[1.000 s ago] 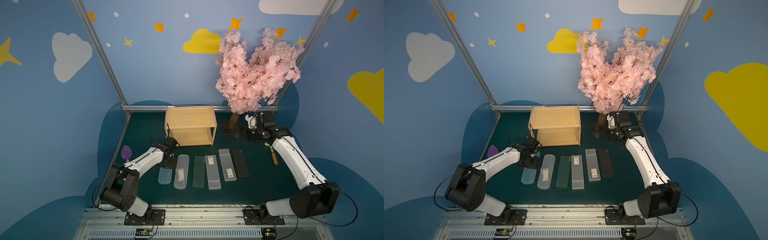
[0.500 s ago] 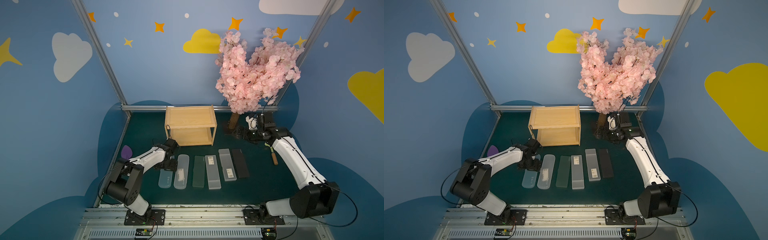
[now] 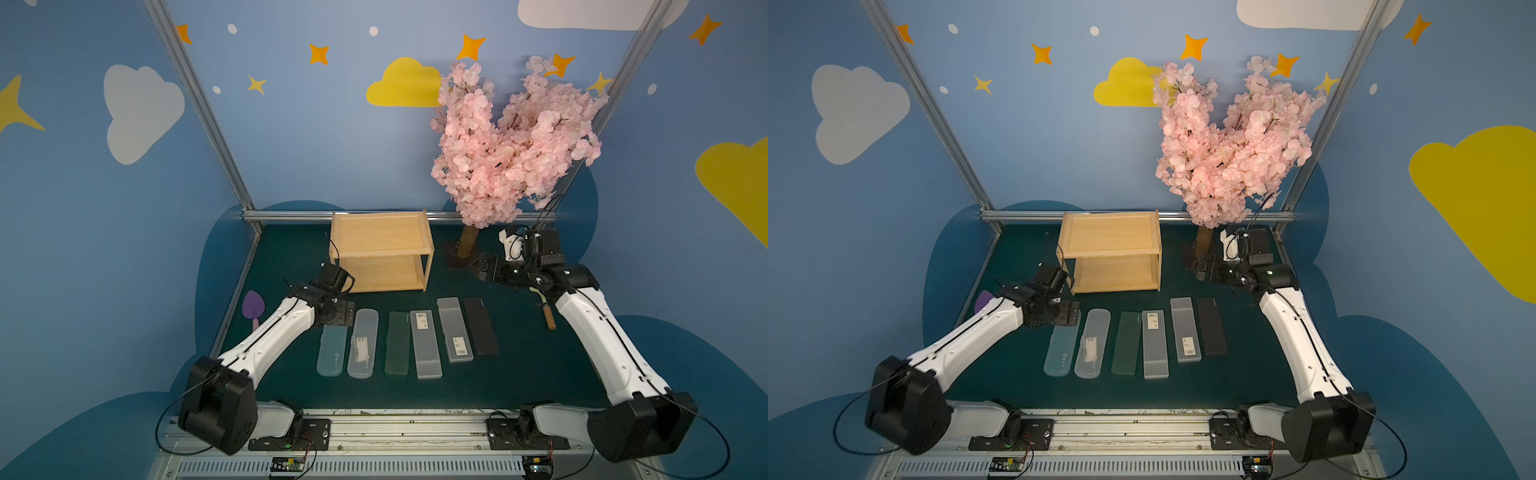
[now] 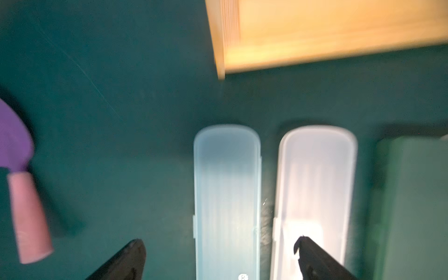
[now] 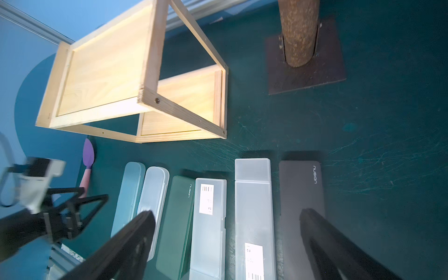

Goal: Remove the pencil cases from the shelf
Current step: Adjust the pencil case at the center of the board, then reset both arms

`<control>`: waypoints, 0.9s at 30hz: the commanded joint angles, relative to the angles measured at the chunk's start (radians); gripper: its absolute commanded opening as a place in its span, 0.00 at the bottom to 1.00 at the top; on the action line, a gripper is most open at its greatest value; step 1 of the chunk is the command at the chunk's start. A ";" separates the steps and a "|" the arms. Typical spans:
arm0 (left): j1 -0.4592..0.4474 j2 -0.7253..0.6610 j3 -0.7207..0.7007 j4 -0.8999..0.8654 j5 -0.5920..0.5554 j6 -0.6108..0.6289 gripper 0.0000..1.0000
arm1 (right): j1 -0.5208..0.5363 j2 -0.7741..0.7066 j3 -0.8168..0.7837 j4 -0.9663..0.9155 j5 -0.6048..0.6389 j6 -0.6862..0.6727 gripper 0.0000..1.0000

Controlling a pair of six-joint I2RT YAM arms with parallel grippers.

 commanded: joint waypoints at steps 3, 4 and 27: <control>0.081 -0.192 -0.207 0.334 -0.171 0.083 1.00 | -0.006 -0.099 -0.159 0.161 0.181 -0.084 0.98; 0.114 -0.196 -0.246 0.378 -0.137 0.075 1.00 | -0.006 -0.111 -0.204 0.189 0.226 -0.085 0.98; 0.378 0.072 -0.631 1.359 0.100 0.214 1.00 | -0.027 0.145 -0.704 1.039 0.441 -0.382 0.98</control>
